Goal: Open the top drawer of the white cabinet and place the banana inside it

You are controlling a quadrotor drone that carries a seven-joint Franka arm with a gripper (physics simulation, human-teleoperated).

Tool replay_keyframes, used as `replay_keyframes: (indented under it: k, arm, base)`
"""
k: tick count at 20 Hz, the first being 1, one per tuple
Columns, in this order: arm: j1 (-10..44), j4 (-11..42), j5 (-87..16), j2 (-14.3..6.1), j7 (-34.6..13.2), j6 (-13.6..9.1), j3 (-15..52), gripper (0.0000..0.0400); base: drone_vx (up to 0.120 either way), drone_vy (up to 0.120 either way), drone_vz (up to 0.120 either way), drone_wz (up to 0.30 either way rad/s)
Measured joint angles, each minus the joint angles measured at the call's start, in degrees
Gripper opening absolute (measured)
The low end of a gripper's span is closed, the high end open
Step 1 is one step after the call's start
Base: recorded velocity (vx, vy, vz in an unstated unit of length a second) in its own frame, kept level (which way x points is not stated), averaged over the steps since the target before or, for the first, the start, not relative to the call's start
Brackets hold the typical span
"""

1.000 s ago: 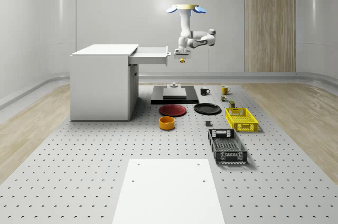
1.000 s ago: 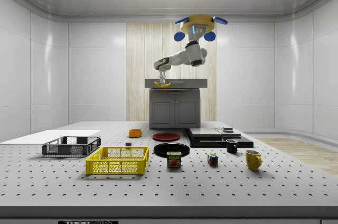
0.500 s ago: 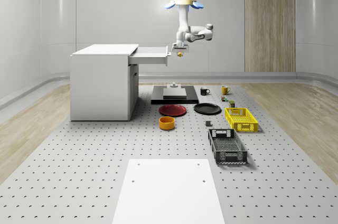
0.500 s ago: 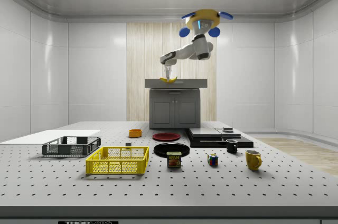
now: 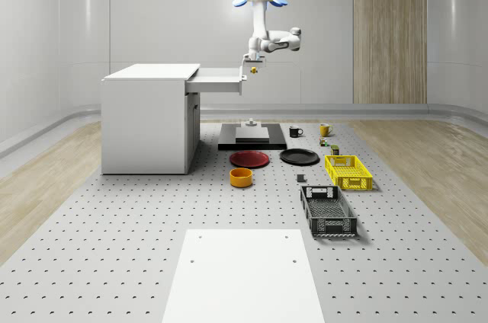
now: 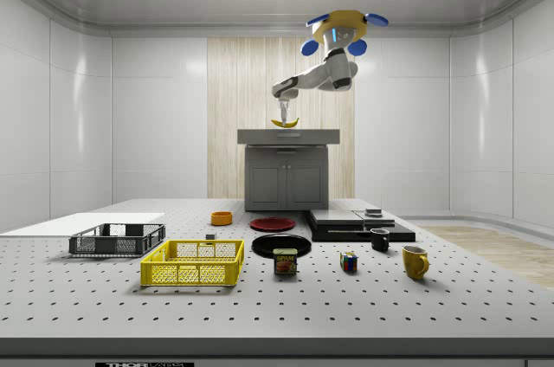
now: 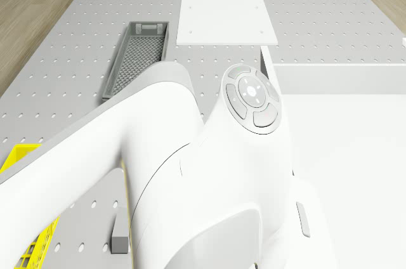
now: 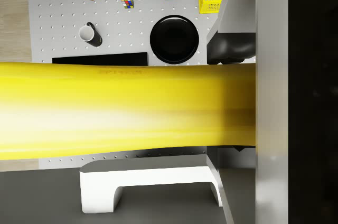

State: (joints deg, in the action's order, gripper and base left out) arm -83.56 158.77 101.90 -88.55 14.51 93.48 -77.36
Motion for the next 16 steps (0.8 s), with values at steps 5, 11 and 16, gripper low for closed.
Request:
replay_keyframes:
  k: [5, 11, 16]
  arm:
    - [0.0, 0.0, 0.0, -0.1, 0.0, 0.1, 0.0, 0.0193]
    - [0.0, 0.0, -0.1, -0.1, 0.0, 0.1, 0.0, 0.0193]
    - [0.0, 0.0, -0.1, -0.2, 0.0, 0.2, 0.0, 0.0193]
  base:
    - [-0.12, -0.12, 0.12, 0.0]
    - [-0.047, -0.12, 0.027, 0.0]
    - [0.0, -0.12, 0.0, 0.0]
